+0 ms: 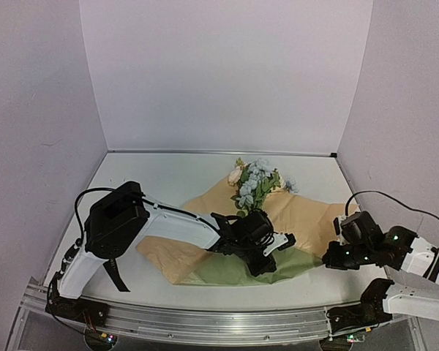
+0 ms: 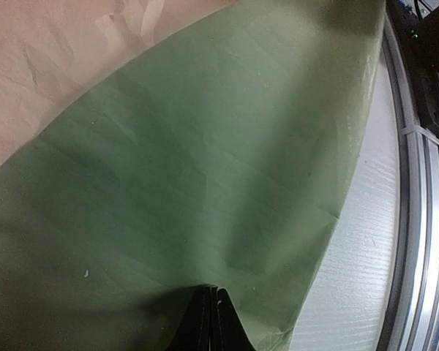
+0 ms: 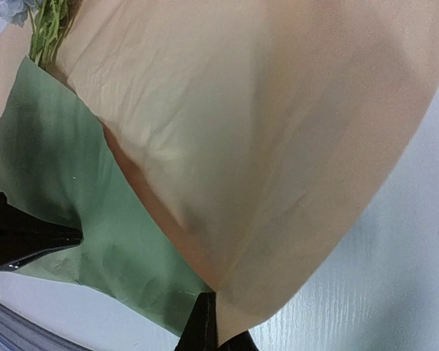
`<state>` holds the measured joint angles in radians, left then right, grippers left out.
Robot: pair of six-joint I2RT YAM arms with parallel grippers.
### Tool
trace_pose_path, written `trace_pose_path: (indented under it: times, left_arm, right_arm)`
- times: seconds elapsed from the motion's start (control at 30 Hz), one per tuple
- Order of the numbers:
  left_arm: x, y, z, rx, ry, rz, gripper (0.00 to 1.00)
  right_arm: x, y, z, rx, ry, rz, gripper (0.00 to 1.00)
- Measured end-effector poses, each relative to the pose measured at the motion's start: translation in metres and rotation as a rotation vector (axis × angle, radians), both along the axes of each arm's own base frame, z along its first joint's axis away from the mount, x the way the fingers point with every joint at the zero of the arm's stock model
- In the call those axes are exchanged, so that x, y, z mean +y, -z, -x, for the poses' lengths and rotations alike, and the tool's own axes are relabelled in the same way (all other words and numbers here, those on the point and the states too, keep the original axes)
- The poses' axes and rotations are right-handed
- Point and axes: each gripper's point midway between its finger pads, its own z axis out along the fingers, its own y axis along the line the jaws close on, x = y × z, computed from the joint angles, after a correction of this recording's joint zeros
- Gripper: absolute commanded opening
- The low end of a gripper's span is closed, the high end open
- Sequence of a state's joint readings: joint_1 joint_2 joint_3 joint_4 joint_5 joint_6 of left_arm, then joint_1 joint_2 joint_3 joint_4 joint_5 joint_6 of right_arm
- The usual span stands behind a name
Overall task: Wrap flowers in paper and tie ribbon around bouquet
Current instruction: Fold the one-fourth-folded wrapping paper at the center of the board.
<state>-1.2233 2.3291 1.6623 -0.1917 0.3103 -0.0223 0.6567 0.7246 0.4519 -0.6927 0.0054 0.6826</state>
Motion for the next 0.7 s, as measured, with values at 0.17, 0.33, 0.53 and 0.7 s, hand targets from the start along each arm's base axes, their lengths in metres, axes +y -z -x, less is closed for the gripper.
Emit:
trace_pose_path:
  times: [0.17, 0.33, 0.53, 0.7]
  left_arm:
    - [0.000, 0.000, -0.001, -0.017, 0.005, 0.001, 0.03]
    - [0.001, 0.000, -0.003, -0.048, 0.005, 0.016, 0.03]
    - [0.013, -0.006, -0.006, -0.097, -0.006, 0.004, 0.03]
    - [0.017, -0.023, -0.011, -0.130, -0.030, 0.025, 0.03]
  right_arm:
    - [0.018, -0.035, -0.012, 0.018, 0.001, -0.048, 0.00]
    - [0.028, -0.042, -0.020, 0.055, 0.017, -0.054, 0.00]
    - [0.028, -0.034, -0.015, 0.097, 0.023, -0.038, 0.00]
    - [0.030, -0.039, -0.013, 0.102, 0.006, -0.027, 0.00]
